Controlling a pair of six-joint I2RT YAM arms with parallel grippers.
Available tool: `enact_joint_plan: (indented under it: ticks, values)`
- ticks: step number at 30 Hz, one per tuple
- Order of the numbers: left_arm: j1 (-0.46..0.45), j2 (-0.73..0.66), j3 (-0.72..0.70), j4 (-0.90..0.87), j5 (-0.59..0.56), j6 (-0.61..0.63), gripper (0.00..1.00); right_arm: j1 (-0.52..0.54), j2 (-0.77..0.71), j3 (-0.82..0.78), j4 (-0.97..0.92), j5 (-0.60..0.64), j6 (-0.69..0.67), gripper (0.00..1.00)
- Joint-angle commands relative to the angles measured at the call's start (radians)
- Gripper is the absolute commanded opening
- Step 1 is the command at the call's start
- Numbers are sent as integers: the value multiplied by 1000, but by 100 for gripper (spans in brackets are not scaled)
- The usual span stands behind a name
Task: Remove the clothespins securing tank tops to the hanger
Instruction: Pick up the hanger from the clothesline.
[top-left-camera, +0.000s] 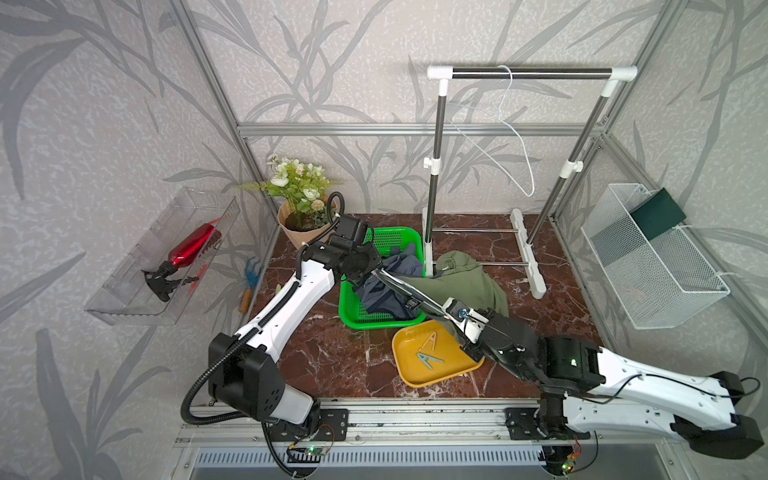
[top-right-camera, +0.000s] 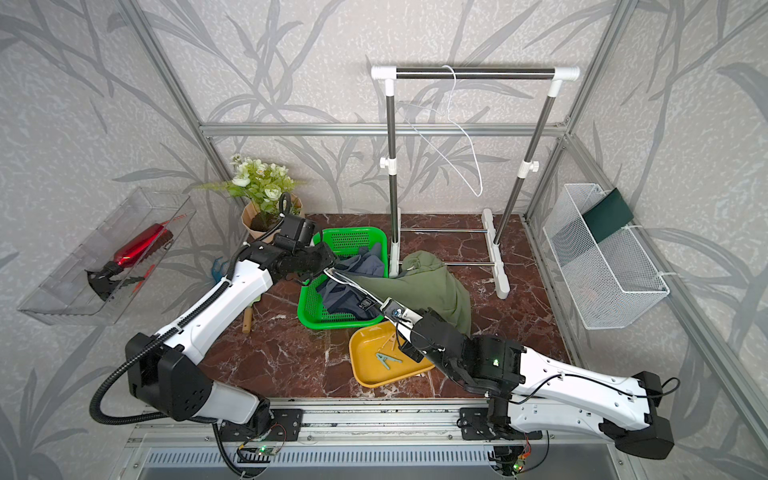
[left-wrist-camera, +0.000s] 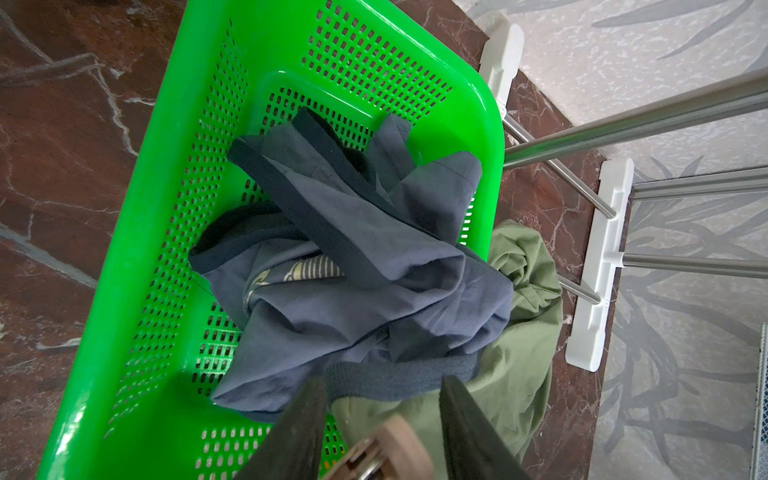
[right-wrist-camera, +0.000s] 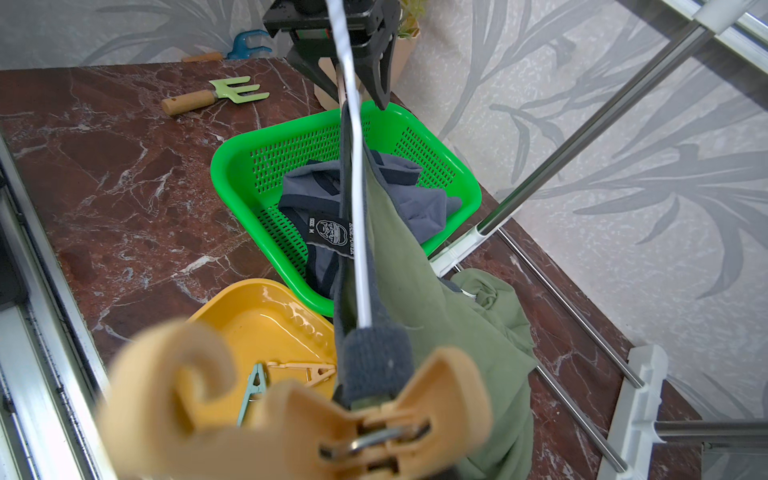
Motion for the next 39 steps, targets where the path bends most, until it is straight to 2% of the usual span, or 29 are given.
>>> enact_joint_plan:
  ticks: [1, 7, 10, 21, 22, 23, 26, 28, 32, 35, 39]
  values:
    - [8, -33, -19, -30, -24, 2, 41, 16, -42, -8, 50, 63, -3, 0]
    - [8, -32, -19, -25, -23, -1, 23, 52, -42, -15, 57, 98, -14, 0]
    - [8, -33, -19, -26, -25, -2, 8, 69, -26, -16, 60, 118, -17, 0]
    - [10, -54, -15, 1, -29, 34, 5, 72, -87, -47, 44, 129, 6, 0]
    - [11, -57, -17, 8, -25, 40, 11, 72, -96, -49, 41, 120, 8, 0]
    - [10, -56, -15, 9, -20, 43, 25, 72, -101, -50, 39, 106, 7, 0]
    - [10, -50, -13, -4, -9, 38, 55, 77, -92, -47, 50, 77, 13, 0]
    - [10, -49, -11, -15, -8, 29, 67, 106, -61, -46, 76, 100, 6, 0]
    - [10, -46, 21, -91, -41, 21, 70, 190, 54, -23, 101, 286, -1, 0]
    - [10, -62, 35, -121, -66, 15, 70, 219, 79, -52, 190, 397, -22, 0]
    - [10, -79, 50, -158, -84, 7, 70, 220, 51, -115, 299, 462, -46, 0]
